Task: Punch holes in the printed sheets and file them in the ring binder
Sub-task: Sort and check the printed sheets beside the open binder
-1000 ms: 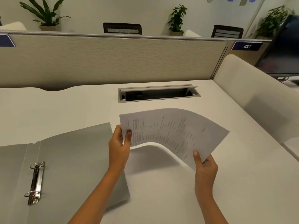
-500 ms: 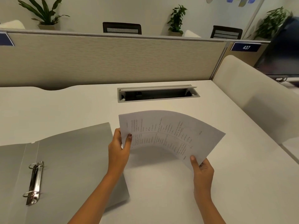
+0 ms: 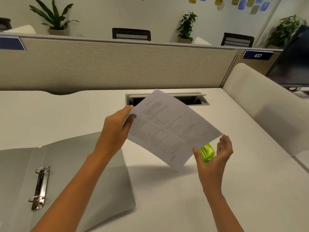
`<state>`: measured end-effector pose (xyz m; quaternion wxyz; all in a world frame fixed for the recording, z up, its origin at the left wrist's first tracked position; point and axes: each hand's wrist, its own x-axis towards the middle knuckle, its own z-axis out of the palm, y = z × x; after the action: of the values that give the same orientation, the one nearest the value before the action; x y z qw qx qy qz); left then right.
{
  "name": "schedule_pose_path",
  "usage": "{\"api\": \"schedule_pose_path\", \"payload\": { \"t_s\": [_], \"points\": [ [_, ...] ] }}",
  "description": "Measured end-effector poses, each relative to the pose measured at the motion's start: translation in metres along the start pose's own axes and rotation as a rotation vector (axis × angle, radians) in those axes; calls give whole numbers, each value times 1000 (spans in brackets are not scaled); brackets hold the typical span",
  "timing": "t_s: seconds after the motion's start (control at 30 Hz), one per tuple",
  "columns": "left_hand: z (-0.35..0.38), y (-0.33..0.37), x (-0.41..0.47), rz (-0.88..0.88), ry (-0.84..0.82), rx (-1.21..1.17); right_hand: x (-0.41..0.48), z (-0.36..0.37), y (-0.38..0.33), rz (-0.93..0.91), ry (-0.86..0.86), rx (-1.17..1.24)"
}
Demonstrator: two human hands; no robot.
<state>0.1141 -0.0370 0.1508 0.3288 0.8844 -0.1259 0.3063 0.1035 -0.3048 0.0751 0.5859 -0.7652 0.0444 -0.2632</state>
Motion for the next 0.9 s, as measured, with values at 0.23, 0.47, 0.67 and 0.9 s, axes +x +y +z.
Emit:
{"api": "schedule_pose_path", "payload": {
  "t_s": [0.23, 0.47, 0.67, 0.9],
  "points": [
    [-31, 22, 30, 194, -57, 97, 17, 17, -48, -334, -155, -156],
    [-23, 14, 32, 40, 323, 130, 14, 26, -51, -269, -145, -84],
    [10, -11, 0, -470, 131, -522, 11, 20, -44, -57, -108, 102],
    [34, 15, -25, -454, 171, -596, 5, 20, -46, 6, -84, 152]
  ]
}}
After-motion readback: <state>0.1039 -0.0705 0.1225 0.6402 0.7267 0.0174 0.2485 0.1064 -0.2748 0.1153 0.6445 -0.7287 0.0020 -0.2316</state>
